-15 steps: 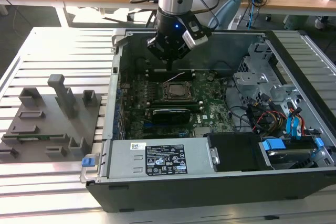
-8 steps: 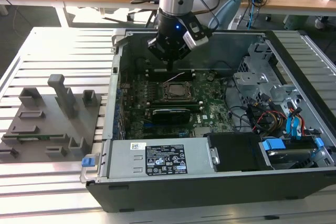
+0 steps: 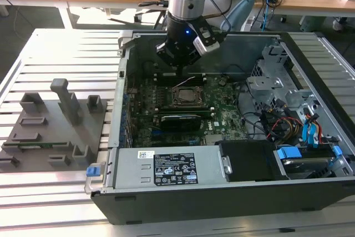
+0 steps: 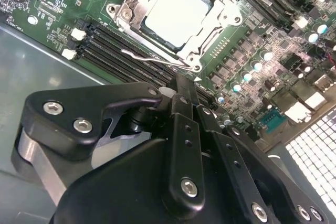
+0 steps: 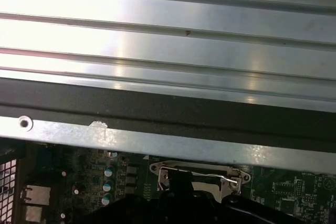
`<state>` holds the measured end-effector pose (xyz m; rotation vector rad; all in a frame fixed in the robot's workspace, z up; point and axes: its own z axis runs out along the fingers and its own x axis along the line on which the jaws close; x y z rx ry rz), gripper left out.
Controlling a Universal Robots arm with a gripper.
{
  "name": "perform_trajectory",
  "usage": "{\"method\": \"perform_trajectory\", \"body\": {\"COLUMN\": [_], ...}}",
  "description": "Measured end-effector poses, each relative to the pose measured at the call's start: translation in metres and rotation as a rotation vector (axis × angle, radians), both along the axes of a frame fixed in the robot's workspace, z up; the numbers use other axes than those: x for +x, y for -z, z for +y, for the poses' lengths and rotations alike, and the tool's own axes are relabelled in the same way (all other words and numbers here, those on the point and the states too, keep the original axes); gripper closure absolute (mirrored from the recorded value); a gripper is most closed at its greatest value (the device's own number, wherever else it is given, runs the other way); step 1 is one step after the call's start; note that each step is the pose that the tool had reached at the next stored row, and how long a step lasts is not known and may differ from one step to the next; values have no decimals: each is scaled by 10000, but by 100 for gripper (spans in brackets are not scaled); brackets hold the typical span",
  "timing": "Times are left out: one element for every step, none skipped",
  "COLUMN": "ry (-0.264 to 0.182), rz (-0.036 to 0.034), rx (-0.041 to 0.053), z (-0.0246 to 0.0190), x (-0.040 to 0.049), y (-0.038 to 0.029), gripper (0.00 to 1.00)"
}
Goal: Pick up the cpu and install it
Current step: 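Install the first cpu locking lever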
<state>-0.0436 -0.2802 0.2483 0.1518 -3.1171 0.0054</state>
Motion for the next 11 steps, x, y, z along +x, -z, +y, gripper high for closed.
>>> {"method": "perform_trajectory", "body": {"ry": [0,-1,0,0,1,1,1,1,1,2,2], "rz": [2,5,11,17,23,28,41,50,56,59,65], "rx": [7,23,33,48,70,92,155,196,225,247,281], "z": [-2,-5,-6,-8,-8,-9,-12,-16,-19,-20,-23], "x": [0,1,2,4,6,9,15,19,22,24,27], "y": [12,30,43,57,70,79,110,130,143,152,168], "gripper": [89,89,89,89,89,89,89,89,89,89,89]}}
